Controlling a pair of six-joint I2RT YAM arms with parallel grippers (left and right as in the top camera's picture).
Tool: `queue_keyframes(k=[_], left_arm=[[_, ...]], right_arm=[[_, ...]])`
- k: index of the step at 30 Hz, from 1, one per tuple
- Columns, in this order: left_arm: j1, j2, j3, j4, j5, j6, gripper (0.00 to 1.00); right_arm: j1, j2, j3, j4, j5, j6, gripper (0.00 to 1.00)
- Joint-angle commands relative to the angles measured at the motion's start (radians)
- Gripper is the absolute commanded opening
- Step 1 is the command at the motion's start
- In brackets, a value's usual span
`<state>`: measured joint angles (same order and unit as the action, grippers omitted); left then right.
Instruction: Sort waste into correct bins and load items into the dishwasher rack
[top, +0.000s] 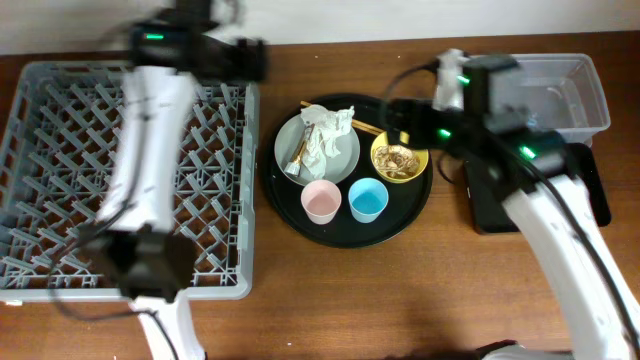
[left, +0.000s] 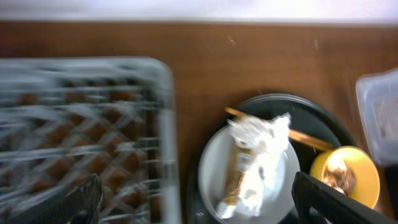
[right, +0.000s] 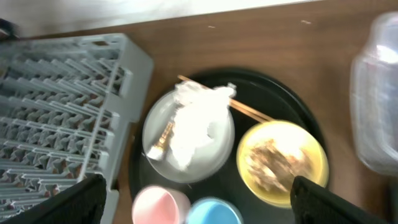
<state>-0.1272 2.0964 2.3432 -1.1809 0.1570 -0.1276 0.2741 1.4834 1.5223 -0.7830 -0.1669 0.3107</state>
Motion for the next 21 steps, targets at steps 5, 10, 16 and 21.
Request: queue_keyframes(k=[5,10,16,21], left_arm=[[0.125,-0.038,0.012,-0.127,0.001,0.103,0.96],[0.119,-0.035,0.012,-0.145,-0.008,0.106,0.97],[0.13,-0.035,0.012,-0.148,-0.008,0.106,0.98],[0.13,-0.035,0.012,-0.161,-0.009,0.106,0.98]], right_arm=[[0.198,0.638,0.593,-0.206,0.217,-0.022,0.91],[0.23,0.868,0.632,-0.178,0.235,0.006,0.91],[0.258,0.968,0.63,-0.129,0.232,0.039,0.91],[0.264,1.018,0.63,-0.123,0.23,0.039,0.74]])
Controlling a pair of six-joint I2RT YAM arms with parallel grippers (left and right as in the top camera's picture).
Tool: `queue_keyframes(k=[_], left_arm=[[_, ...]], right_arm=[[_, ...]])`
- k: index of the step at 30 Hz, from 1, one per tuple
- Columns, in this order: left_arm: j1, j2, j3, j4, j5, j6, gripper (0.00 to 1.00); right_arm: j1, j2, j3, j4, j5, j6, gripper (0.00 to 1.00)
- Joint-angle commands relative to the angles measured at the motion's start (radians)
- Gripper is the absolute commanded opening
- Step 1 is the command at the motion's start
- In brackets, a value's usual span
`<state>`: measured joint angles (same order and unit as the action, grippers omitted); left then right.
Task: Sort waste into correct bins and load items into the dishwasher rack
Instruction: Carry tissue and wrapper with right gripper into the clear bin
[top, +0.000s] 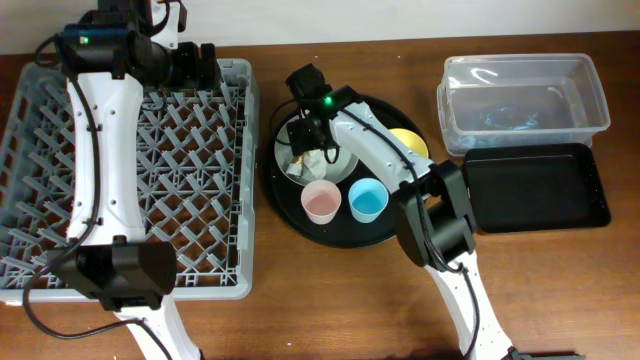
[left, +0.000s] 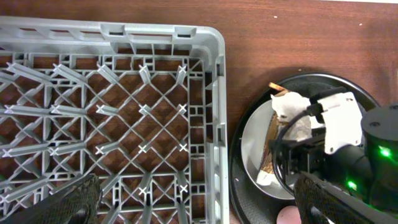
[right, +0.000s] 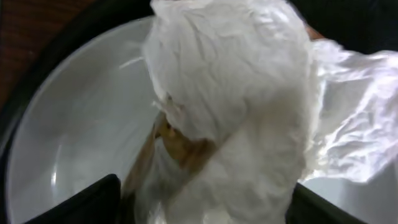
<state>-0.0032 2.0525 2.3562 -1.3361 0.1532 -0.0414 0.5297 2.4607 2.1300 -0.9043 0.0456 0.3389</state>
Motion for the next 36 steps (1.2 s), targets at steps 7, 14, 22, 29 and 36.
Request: queue_keyframes(k=[7,14,22,29,36], left_arm=[[0.006,0.009,-0.001,-0.005,-0.02,0.02,0.98],[0.006,0.009,-0.001,-0.002,-0.022,0.02,0.98],[0.006,0.009,-0.001,0.0,-0.022,0.02,0.98],[0.005,0.01,-0.001,0.0,-0.021,0.019,0.98],[0.005,0.01,-0.001,0.0,-0.019,0.019,0.97]], right_arm=[[0.001,0.031,0.03,-0.055,0.048,0.01,0.04],[-0.088,-0.315,0.373,-0.39,0.076,0.01,0.04],[-0.589,-0.564,0.385,-0.795,0.126,0.283,0.04],[-0.687,-0.445,0.354,-0.551,0.158,0.277,0.04],[-0.687,-0.144,0.325,-0.348,0.145,0.298,0.05]])
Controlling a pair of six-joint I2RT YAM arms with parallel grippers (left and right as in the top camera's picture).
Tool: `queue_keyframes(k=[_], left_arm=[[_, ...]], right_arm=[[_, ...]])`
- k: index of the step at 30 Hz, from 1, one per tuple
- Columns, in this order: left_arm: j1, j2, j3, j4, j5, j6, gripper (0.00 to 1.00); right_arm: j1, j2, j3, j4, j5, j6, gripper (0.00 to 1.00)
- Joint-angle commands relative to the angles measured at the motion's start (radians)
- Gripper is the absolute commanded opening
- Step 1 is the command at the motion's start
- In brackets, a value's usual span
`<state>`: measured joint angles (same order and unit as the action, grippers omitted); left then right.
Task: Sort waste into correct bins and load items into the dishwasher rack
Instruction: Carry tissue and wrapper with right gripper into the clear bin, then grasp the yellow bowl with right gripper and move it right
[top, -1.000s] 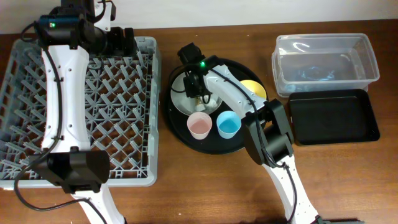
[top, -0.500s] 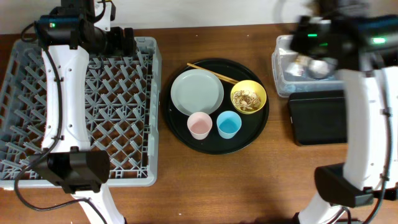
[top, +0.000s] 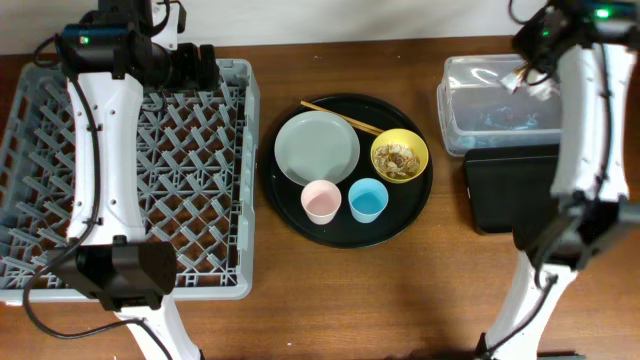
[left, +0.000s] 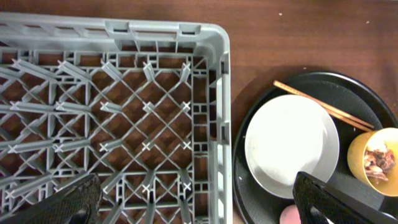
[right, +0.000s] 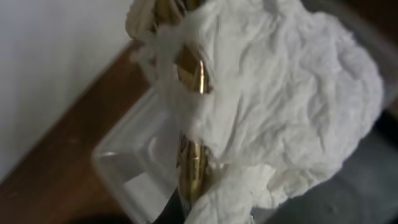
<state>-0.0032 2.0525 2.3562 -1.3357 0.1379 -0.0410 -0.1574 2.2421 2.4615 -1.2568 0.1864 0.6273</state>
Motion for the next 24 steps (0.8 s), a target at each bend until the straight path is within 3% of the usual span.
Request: queue_keyframes(k=[1,2,4,7,14,18,20,24], left_arm=[[0.005,0.01,-0.001,-0.001,-0.004,0.019,0.97],[0.005,0.01,-0.001,-0.001,-0.004,0.019,0.97],[0.005,0.01,-0.001,-0.001,-0.004,0.019,0.97],[0.003,0.01,-0.001,-0.001,-0.004,0.019,0.98],[-0.005,0.01,-0.001,0.0,-0.004,0.02,0.97],[-0.007,0.01,-0.001,0.0,-0.012,0.02,0.97],[-0.007,0.01,-0.001,-0.001,-0.063,0.02,0.98],[0.011,0.01,-0.001,-0.001,-0.095,0.019,0.98]], right_arm=[[0.0,0.108,-0.006,0.0,-0.003,0.009,0.15],[0.0,0.122,-0.006,0.009,-0.027,-0.025,0.49],[0.0,0.114,0.001,0.041,-0.064,-0.12,0.86],[-0.001,0.105,0.038,0.04,-0.079,-0.22,1.0],[0.001,-0.058,0.045,-0.082,-0.292,-0.415,0.92],[0.104,-0.179,0.045,-0.257,-0.309,-0.494,0.86],[0.224,-0.169,0.039,-0.336,-0.245,-0.483,0.79],[0.385,-0.135,-0.063,-0.303,-0.142,-0.316,0.71]])
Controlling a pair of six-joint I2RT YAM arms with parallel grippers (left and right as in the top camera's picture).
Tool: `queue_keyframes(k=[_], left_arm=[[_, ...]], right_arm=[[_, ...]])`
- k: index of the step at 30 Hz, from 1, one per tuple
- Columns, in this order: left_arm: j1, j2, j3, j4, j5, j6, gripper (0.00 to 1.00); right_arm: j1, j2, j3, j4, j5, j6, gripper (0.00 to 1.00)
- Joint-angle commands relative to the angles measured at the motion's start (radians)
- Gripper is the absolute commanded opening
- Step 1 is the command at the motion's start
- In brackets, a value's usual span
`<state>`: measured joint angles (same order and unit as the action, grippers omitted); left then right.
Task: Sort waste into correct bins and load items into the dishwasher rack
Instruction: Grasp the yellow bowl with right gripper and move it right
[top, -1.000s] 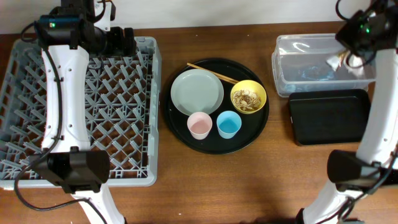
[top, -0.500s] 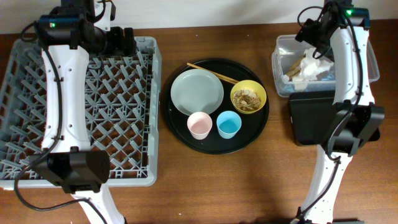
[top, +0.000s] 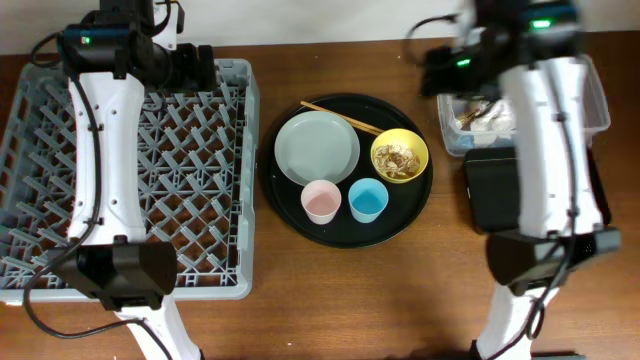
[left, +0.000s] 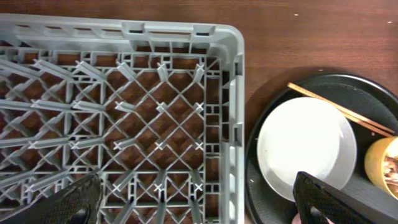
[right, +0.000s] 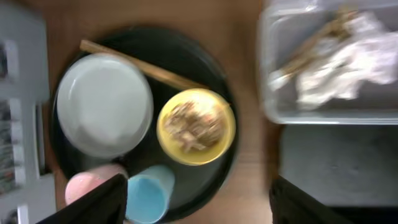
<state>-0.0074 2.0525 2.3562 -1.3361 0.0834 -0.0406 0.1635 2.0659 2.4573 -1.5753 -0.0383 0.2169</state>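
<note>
A round black tray (top: 290, 200) carries a pale plate (top: 317, 148), a yellow bowl of scraps (top: 400, 157), a pink cup (top: 321, 201), a blue cup (top: 368, 200) and wooden chopsticks (top: 340, 115). The crumpled white napkin (right: 348, 65) and a gold utensil (right: 311, 43) lie in the clear bin (top: 590, 110). My right gripper (top: 440, 72) hangs open and empty between tray and bin. The left gripper (top: 190, 65) is open, empty, over the far right corner of the grey dishwasher rack (top: 60, 240).
A flat black rectangular tray (top: 490, 200) lies in front of the clear bin, partly under the right arm. The rack fills the table's left side. Bare wood shows along the front edge.
The right gripper held the napkin and gold utensil over the clear bin; now both lie in the bin, and the gripper is open and further left. The left arm barely shifted.
The napkin and gold utensil first lay on the plate while both arms were moving. Then the right gripper was down on the napkin at the plate. Later the plate was bare and the bundle hung over the clear bin, where it now rests.
</note>
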Motion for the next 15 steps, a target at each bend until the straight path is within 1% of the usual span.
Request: queue_keyframes(k=[1,3,5,7,9,11,15], left_arm=[[0.031,0.01,-0.001,0.0,-0.04,0.019,0.98],[0.055,0.01,-0.001,-0.001,-0.04,0.019,0.98],[0.063,0.01,-0.001,-0.001,-0.04,0.019,0.99],[0.063,0.01,-0.001,-0.001,-0.039,0.019,0.99],[0.063,0.01,-0.001,-0.001,-0.039,0.019,0.99],[0.063,0.01,-0.001,-0.001,-0.04,0.019,0.99],[0.063,0.01,-0.001,-0.001,-0.04,0.019,0.99]], right_arm=[[0.117,0.052,-0.128,0.058,0.13,0.155,0.68],[0.174,0.058,-0.261,0.159,0.18,0.211,0.63],[0.216,0.058,-0.415,0.299,0.182,0.225,0.52],[0.24,0.062,-0.549,0.441,0.182,0.241,0.46],[0.244,0.07,-0.62,0.523,0.19,0.273,0.44],[0.244,0.075,-0.69,0.618,0.197,0.275,0.38],[0.242,0.115,-0.701,0.666,0.261,0.275,0.36]])
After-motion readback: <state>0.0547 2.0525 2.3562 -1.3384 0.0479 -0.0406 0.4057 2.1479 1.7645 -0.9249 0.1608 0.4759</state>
